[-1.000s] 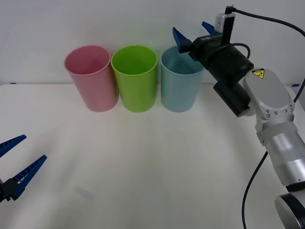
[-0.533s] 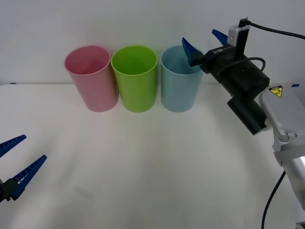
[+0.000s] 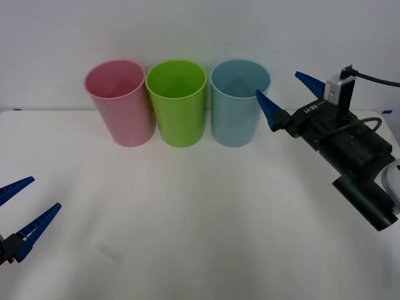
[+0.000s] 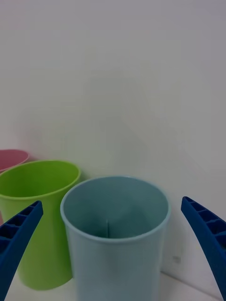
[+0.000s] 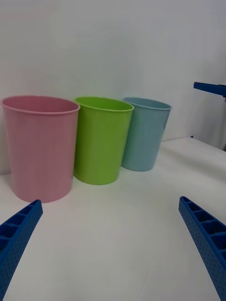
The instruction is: Grasp the object on the table and drop it into the matching bin: aluminum can to the light blue bin, PET bottle to the pink bin.
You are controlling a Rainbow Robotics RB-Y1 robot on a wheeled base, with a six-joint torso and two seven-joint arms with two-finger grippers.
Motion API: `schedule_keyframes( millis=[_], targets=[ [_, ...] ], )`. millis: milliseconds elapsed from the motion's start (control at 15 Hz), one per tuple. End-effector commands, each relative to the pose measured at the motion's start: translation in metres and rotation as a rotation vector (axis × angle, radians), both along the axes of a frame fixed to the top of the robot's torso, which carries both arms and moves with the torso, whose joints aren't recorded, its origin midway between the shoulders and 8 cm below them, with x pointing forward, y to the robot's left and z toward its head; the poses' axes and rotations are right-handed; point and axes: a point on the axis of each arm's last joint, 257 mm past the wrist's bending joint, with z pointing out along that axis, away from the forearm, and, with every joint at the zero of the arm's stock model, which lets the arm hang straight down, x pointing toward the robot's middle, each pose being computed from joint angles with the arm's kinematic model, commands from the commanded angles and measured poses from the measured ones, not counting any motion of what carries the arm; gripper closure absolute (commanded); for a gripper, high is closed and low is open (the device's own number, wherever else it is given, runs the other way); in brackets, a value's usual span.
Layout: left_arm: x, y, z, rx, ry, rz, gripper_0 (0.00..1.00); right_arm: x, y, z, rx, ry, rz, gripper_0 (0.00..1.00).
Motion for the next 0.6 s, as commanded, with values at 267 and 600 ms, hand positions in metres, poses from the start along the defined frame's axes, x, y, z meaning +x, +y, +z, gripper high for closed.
schedule_keyframes(
  millis=[267, 600],
  targets=[
    [0.000, 0.000, 0.000, 0.000, 0.000, 0.000, 0.00, -0.062, -0.027, -0.047, -0.094, 0.077, 0.075, 0.00],
    [0.000, 0.000, 0.000, 0.000, 0.000, 0.000, 0.00, -0.106, -0.059, -0.086, -0.226, 0.082, 0.094, 0.00]
  ],
)
